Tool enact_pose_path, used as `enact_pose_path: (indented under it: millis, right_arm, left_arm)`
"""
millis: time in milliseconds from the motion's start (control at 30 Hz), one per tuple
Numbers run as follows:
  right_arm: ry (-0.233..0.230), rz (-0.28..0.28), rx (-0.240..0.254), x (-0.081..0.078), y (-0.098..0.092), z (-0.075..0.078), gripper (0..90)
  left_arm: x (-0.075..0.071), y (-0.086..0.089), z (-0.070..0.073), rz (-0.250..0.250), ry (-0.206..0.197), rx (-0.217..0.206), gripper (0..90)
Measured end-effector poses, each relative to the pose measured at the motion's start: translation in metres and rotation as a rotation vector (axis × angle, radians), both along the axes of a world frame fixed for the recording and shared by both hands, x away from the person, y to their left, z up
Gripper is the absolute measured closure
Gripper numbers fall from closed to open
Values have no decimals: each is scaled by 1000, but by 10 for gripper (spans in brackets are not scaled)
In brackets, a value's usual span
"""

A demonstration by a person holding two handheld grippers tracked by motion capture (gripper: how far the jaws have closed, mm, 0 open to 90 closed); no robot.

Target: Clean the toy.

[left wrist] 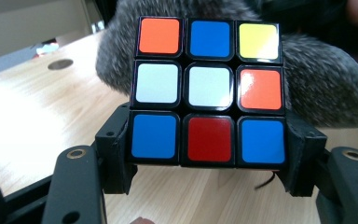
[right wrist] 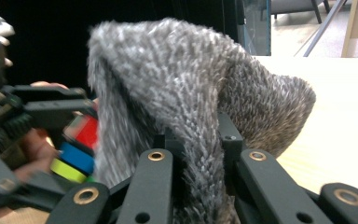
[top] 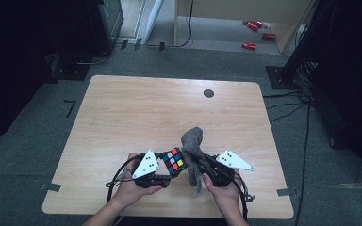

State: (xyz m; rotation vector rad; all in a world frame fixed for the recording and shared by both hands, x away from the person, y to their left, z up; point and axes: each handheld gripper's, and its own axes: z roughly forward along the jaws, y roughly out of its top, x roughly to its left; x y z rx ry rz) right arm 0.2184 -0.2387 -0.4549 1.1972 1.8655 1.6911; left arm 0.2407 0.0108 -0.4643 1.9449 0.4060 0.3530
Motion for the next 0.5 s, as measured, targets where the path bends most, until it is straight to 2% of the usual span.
enact_pose_path:
  millis: [100,200,300,367,433,500]
  right_arm:
    - [-28,38,13,-5,8,6,810]
    - [-54,35,-4,-9,12,10,809]
    - [-39,18,4,-5,6,7,809]
    - [-19,4,5,-2,1,4,808]
    - [-9,2,6,-2,1,3,809]
    - [-21,16,0,-5,6,6,808]
  left_arm:
    - [-4,-9,-6,19,-27,72,351]
    - [-7,-8,-2,15,-41,51,352]
    - [-8,-4,4,6,-49,8,352]
    - [-6,-2,5,6,-30,-10,351]
    - [-4,-4,1,0,-9,5,351]
    - [-3,-7,-4,5,-4,48,351]
